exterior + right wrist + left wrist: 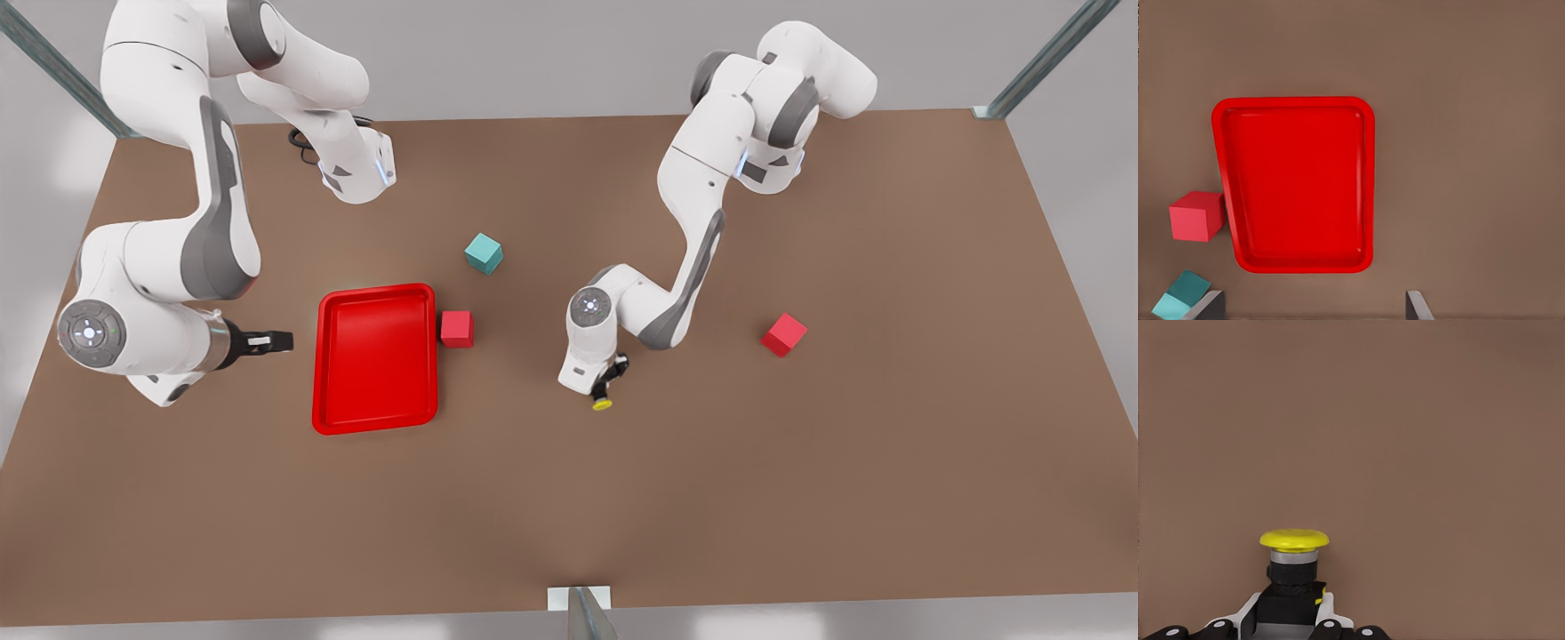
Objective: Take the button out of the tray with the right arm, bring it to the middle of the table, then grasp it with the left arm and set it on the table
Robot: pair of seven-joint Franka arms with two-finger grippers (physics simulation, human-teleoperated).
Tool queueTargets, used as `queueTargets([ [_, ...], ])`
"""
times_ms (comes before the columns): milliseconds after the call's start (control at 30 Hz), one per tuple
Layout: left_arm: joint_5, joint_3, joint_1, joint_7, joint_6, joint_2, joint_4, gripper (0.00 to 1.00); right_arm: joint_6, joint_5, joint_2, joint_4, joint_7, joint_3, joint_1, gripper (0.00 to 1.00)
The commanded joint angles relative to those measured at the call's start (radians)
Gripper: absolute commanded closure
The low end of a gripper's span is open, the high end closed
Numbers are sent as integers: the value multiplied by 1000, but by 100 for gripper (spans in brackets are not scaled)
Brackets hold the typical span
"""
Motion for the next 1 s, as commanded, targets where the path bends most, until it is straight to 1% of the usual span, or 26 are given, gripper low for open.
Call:
queueTargets([
  [0, 66, 6, -2, -144, 7, -1, 2, 50, -11, 1, 0, 1, -13, 0, 4, 0],
  [167, 360, 10, 1, -636, 7, 0, 2, 50, -19, 3, 7, 0, -11, 0, 19, 0],
  [200, 365, 36, -4, -717, 6, 0, 2, 50, -19, -7, 8, 1, -13, 0, 27, 0],
  [300, 584, 36, -2, -1072, -3, 0, 3, 50, -19, -4, 8, 1, -13, 0, 30, 0],
  [433, 816, 36, -5, -1484, -100, 0, 2, 49, -42, -2, 11, 1, -13, 0, 32, 0],
  [567, 940, 36, -44, -1789, -241, 6, -5, 50, -65, -2, 13, 1, -13, 0, 33, 0],
  [733, 1189, 36, -51, -2353, -255, 61, -25, 50, -75, -1, 14, 0, -13, 0, 36, 0],
  [833, 1279, 36, -53, -2405, -292, 87, -29, 50, -75, 1, 20, 0, -13, 0, 50, 0],
  [967, 1439, 36, -50, -2339, -312, 118, -69, 50, -75, 1, 23, 0, -13, 0, 50, 0],
])
